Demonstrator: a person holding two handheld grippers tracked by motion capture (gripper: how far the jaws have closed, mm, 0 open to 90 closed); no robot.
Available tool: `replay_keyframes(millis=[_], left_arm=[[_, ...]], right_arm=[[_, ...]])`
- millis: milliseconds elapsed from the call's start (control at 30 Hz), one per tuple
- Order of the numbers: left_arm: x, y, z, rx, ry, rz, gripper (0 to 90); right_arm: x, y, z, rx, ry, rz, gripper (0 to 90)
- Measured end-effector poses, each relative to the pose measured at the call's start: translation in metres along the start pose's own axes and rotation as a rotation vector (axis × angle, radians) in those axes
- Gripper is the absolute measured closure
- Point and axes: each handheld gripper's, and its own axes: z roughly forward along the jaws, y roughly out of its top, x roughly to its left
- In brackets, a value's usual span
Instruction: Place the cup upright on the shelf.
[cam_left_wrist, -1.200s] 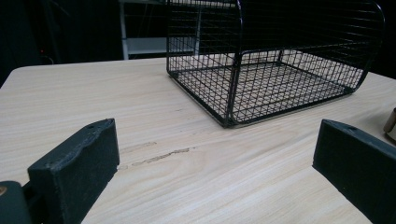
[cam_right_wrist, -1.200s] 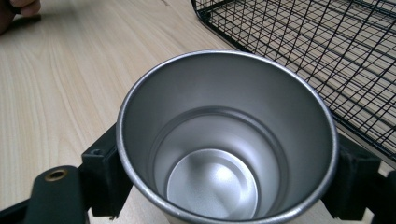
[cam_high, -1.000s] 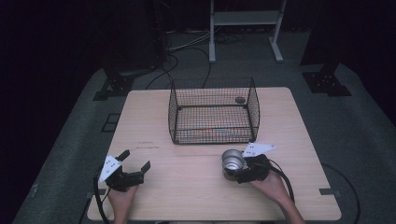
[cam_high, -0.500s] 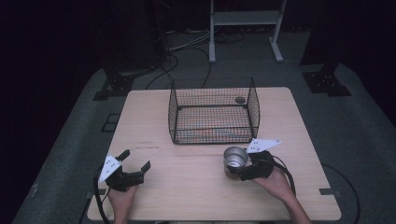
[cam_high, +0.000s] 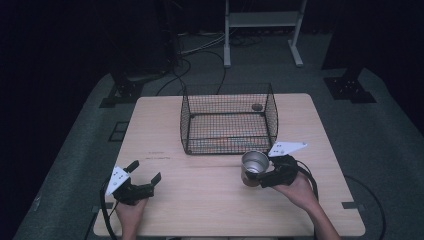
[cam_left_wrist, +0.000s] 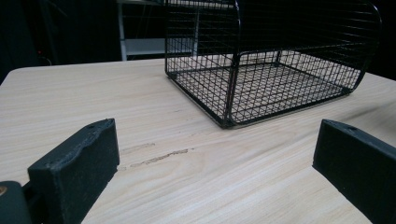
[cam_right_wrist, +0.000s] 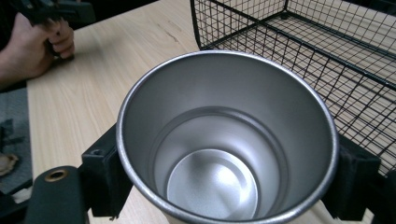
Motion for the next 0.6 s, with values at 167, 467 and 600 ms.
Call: replay_keyframes(millis=[167, 467, 600], left_arm=[[0.0, 0.0, 0.0, 0.004, 0.003, 0.001, 0.0], [0.001, 0.0, 0.0, 0.004, 0.005, 0.0, 0.0], [0.001, 0.0, 0.0, 0.003, 0.005, -0.001, 0.0]], right_arm=[[0.0, 0.008, -0.001, -0.005, -0.005, -0.011, 18.0], [-0.004, 0.028, -0.004, -0.025, 0.015, -0.024, 18.0], [-0.005, 0.038, -0.004, -0.012, 0.02, -0.04, 18.0]])
